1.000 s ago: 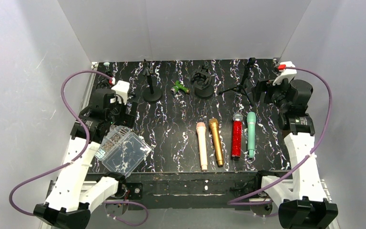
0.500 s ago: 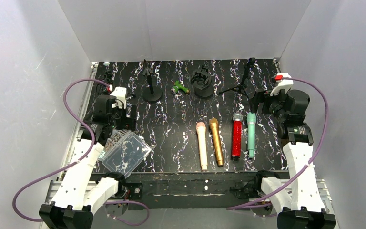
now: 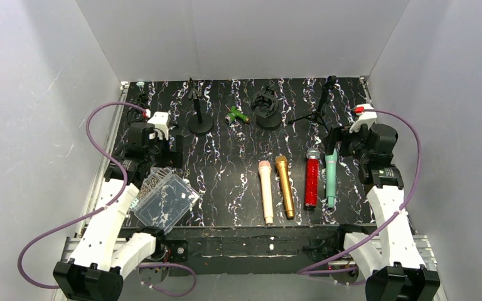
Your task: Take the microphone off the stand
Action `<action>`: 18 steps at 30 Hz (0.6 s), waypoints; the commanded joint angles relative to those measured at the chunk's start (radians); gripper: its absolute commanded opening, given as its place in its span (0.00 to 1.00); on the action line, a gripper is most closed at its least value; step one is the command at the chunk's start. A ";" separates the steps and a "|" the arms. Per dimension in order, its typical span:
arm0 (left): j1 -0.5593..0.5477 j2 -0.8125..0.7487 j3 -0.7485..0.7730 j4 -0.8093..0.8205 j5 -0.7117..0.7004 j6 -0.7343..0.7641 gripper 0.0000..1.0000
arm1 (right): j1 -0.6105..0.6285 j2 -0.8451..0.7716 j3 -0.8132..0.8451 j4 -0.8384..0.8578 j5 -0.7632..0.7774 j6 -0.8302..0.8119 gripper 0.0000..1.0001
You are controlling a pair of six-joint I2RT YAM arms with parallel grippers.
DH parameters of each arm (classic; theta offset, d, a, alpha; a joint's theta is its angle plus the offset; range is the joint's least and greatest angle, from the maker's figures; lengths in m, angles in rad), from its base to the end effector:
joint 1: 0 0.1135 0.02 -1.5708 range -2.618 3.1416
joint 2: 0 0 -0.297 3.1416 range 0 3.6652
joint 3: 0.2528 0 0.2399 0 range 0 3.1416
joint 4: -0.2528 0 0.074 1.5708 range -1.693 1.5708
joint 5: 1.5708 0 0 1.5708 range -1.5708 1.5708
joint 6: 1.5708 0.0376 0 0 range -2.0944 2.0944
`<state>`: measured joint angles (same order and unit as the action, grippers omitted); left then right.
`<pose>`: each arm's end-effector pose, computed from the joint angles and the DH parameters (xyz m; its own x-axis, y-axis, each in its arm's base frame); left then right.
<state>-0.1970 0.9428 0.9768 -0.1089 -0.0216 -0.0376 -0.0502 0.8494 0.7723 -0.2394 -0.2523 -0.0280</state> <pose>0.1834 -0.0358 0.4133 -0.0799 -0.0224 -0.9966 0.1717 0.9845 -0.0359 0.1652 0.0011 0.3441 -0.3055 -0.0118 -0.9521 -0.1970 0.9791 0.0511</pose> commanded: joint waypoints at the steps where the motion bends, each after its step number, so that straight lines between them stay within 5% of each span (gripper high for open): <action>1: 0.017 -0.007 -0.031 0.004 0.015 -0.047 0.99 | -0.002 -0.009 -0.003 0.078 0.021 0.012 0.93; 18: 0.069 -0.105 -0.133 0.014 0.156 -0.067 0.99 | -0.029 -0.045 -0.062 0.103 -0.002 -0.004 0.94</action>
<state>-0.1467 0.8707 0.8639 -0.0624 0.0837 -0.1001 -0.0673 0.8249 0.7193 -0.1825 -0.2348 -0.0273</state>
